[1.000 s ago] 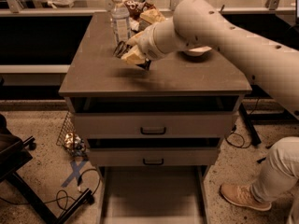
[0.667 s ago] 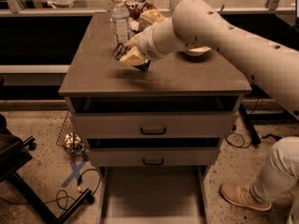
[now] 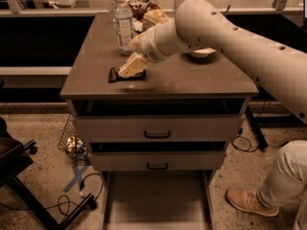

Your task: Pick rxbar chocolate from bottom drawer and place on counter

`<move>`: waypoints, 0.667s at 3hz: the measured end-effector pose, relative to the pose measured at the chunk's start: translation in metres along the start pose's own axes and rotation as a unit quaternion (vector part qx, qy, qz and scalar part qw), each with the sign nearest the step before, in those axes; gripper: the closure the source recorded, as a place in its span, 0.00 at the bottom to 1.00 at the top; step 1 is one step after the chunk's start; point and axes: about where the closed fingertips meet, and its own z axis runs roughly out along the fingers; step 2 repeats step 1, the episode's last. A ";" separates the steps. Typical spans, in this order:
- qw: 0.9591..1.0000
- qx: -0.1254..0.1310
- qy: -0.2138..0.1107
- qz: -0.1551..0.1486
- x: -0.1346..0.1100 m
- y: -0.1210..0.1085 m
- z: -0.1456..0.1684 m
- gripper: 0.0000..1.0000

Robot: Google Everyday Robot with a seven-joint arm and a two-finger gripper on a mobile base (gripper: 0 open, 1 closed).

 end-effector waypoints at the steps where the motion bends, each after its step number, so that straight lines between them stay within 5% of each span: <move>1: 1.000 -0.001 0.000 0.000 0.000 0.001 0.001 0.00; 2: 1.000 -0.001 0.000 0.000 0.000 0.001 0.001 0.00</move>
Offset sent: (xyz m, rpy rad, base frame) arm 0.0000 0.0000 0.0000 0.0000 0.0000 0.0000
